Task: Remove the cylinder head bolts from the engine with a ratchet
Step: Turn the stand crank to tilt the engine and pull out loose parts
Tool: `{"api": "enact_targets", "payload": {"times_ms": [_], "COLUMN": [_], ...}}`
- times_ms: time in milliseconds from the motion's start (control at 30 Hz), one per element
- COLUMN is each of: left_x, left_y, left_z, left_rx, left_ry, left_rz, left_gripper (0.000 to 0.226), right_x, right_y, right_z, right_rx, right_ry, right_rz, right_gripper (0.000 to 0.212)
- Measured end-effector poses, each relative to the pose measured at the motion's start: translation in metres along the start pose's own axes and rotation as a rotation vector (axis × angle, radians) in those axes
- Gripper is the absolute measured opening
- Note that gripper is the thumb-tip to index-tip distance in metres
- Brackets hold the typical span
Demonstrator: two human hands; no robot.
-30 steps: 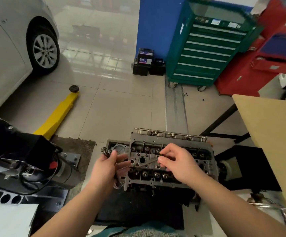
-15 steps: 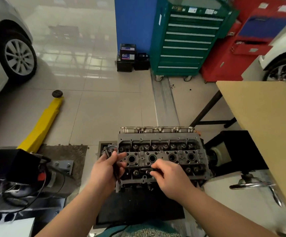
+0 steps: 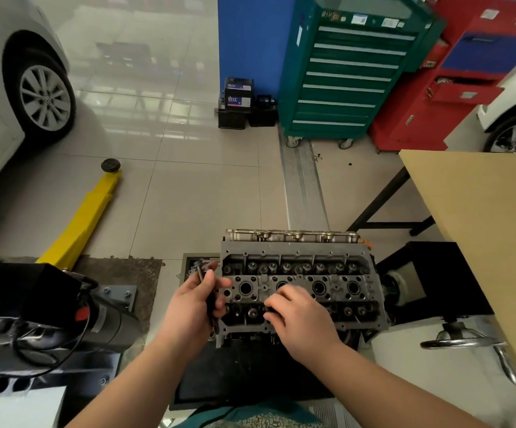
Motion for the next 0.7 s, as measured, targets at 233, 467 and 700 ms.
{"api": "enact_targets", "payload": {"times_ms": [233,467,700], "left_x": [0.001,0.013,0.030], "left_y": [-0.003,0.010,0.015], "left_z": [-0.003,-0.008,-0.009], "left_rx": [0.006,-0.079,-0.094], "left_ry": [0.140,0.433,0.496], "left_rz": [0.257,0.524,0.627], "left_gripper": [0.027,0.029,0.015], "right_x": [0.011,-0.019,-0.031], "right_y": [-0.010,0.014,-0.009], "right_z": [0.004,0.026,0.017], "right_rx": [0.226,0.337,0.509], "right_ry": [0.115,0.222,0.254], "right_rz": [-0.017,0.855,0.921], "right_gripper": [0.027,0.020,0.013]}}
Point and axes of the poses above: each hand's wrist, its own z-axis towards the middle knuckle, its own x-axis out of the palm, y = z × x, the point moved 2 cm from there along z, towards the middle knuckle
